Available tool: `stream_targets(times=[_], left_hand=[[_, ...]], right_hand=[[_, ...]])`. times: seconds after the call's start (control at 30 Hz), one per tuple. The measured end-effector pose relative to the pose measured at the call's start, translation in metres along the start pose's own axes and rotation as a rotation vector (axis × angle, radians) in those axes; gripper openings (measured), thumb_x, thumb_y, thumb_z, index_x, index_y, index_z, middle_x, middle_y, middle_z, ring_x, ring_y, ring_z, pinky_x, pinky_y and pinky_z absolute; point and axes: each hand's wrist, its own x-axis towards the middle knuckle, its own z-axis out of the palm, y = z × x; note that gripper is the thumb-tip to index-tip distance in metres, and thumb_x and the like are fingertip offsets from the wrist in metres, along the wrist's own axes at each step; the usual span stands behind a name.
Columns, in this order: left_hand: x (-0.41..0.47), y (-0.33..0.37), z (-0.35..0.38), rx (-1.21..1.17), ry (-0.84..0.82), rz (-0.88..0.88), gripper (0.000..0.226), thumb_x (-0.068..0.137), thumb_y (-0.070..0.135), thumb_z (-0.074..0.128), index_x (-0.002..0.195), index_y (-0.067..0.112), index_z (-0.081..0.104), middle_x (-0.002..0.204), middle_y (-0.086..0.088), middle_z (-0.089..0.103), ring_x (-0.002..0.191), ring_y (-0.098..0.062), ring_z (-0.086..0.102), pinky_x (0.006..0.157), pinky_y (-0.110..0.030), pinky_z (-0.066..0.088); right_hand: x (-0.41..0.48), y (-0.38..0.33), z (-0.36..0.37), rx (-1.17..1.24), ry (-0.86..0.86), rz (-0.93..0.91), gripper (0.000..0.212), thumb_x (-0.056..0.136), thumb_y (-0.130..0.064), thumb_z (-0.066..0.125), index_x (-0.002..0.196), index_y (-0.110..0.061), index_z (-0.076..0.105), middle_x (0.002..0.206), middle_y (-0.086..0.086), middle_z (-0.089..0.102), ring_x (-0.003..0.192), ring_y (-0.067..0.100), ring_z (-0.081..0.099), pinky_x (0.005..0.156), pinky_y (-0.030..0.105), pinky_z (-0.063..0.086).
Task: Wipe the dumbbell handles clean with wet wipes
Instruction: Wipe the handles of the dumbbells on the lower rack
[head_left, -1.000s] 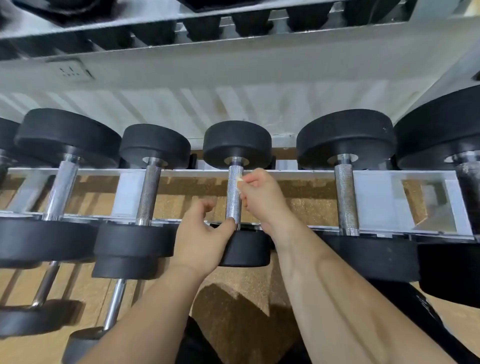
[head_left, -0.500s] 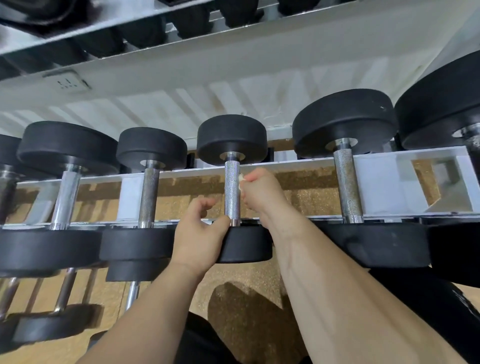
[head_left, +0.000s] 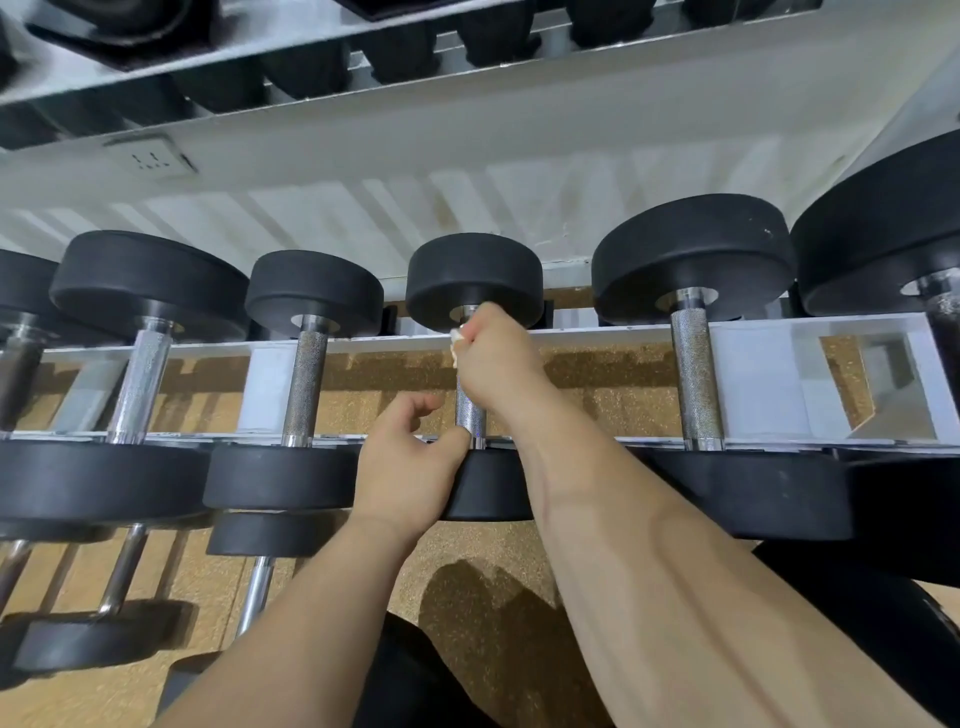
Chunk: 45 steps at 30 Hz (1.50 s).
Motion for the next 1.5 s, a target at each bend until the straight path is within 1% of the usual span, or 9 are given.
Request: stream_targets(times=[0.1, 0.2, 0.33, 0.5, 0.7, 0.93, 1.2, 1.4, 1.5], left_hand=[[-0.001, 0.001, -0.001, 0.03, 0.01, 0.007, 0.044, 0.065, 0.044, 0.059, 0.106, 0.03, 0.063, 0.115, 0.015, 0.062, 0.111, -0.008, 0.056, 0.102, -0.033, 0.043], [-0.001, 0.001, -0.001, 0.041, 0.013, 0.012, 0.044, 0.065, 0.044, 0.059, 0.106, 0.03, 0.063, 0.114, 0.016, 0.062, 0.111, -0.008, 0.056, 0.102, -0.034, 0.044], [-0.001, 0.002, -0.001, 0.039, 0.01, 0.009, 0.044, 0.065, 0.043, 0.059, 0.107, 0.029, 0.063, 0.114, 0.018, 0.062, 0.111, -0.008, 0.056, 0.103, -0.034, 0.044], [-0.002, 0.002, -0.002, 0.035, 0.012, -0.006, 0.046, 0.065, 0.043, 0.059, 0.108, 0.028, 0.063, 0.113, 0.019, 0.061, 0.111, -0.009, 0.056, 0.101, -0.033, 0.043], [-0.002, 0.002, -0.004, 0.027, 0.002, 0.012, 0.027, 0.077, 0.032, 0.069, 0.103, 0.035, 0.059, 0.112, 0.022, 0.06, 0.111, -0.007, 0.055, 0.098, -0.03, 0.042], [-0.006, 0.005, -0.004, 0.038, -0.004, 0.028, 0.031, 0.079, 0.03, 0.069, 0.107, 0.036, 0.057, 0.114, 0.018, 0.059, 0.113, -0.009, 0.053, 0.095, -0.029, 0.04], [-0.004, 0.001, -0.003, 0.057, 0.03, 0.058, 0.048, 0.064, 0.056, 0.056, 0.107, 0.035, 0.061, 0.112, 0.019, 0.062, 0.108, -0.007, 0.055, 0.087, -0.028, 0.041], [-0.002, -0.002, -0.004, 0.096, 0.033, 0.061, 0.049, 0.077, 0.042, 0.068, 0.122, 0.027, 0.057, 0.125, 0.011, 0.058, 0.112, -0.01, 0.052, 0.092, -0.03, 0.042], [-0.002, -0.002, -0.004, 0.097, 0.031, 0.072, 0.053, 0.076, 0.043, 0.068, 0.125, 0.027, 0.056, 0.125, 0.011, 0.058, 0.114, -0.013, 0.053, 0.096, -0.035, 0.046]], right_hand=[[-0.001, 0.007, -0.012, -0.112, 0.085, -0.003, 0.014, 0.096, -0.011, 0.05, 0.107, -0.014, 0.056, 0.106, 0.012, 0.061, 0.092, 0.035, 0.058, 0.074, 0.036, 0.049], [-0.02, 0.035, -0.009, -0.187, -0.062, 0.029, 0.009, 0.096, -0.018, 0.055, 0.096, -0.012, 0.062, 0.1, 0.008, 0.064, 0.094, 0.032, 0.061, 0.074, 0.032, 0.047], [-0.022, 0.053, 0.003, 0.217, -0.048, 0.1, 0.012, 0.089, -0.019, 0.062, 0.078, -0.022, 0.058, 0.084, 0.004, 0.066, 0.083, 0.026, 0.065, 0.08, 0.041, 0.055], [0.012, 0.035, 0.003, 0.502, 0.109, 0.125, 0.005, 0.085, -0.02, 0.06, 0.082, -0.024, 0.061, 0.078, 0.002, 0.068, 0.074, 0.02, 0.063, 0.079, 0.045, 0.057], [-0.013, 0.032, -0.002, 0.118, -0.052, -0.146, 0.009, 0.089, -0.015, 0.064, 0.082, -0.02, 0.065, 0.067, -0.011, 0.057, 0.062, 0.002, 0.052, 0.057, 0.013, 0.038], [0.015, 0.01, 0.0, -0.367, 0.064, -0.336, 0.015, 0.097, -0.023, 0.056, 0.097, -0.025, 0.071, 0.097, 0.004, 0.064, 0.085, 0.027, 0.061, 0.075, 0.038, 0.056], [-0.005, 0.014, -0.024, -0.523, -0.321, -0.477, 0.015, 0.094, -0.023, 0.064, 0.1, -0.023, 0.077, 0.097, -0.006, 0.073, 0.091, 0.015, 0.063, 0.08, 0.031, 0.052], [0.034, 0.005, -0.023, -0.539, -0.058, -0.48, 0.018, 0.098, -0.026, 0.058, 0.102, -0.026, 0.076, 0.096, -0.002, 0.073, 0.087, 0.021, 0.064, 0.077, 0.032, 0.052], [0.026, 0.01, -0.024, -0.525, -0.111, -0.475, 0.017, 0.097, -0.028, 0.061, 0.104, -0.025, 0.077, 0.093, -0.006, 0.072, 0.086, 0.014, 0.062, 0.076, 0.028, 0.048]])
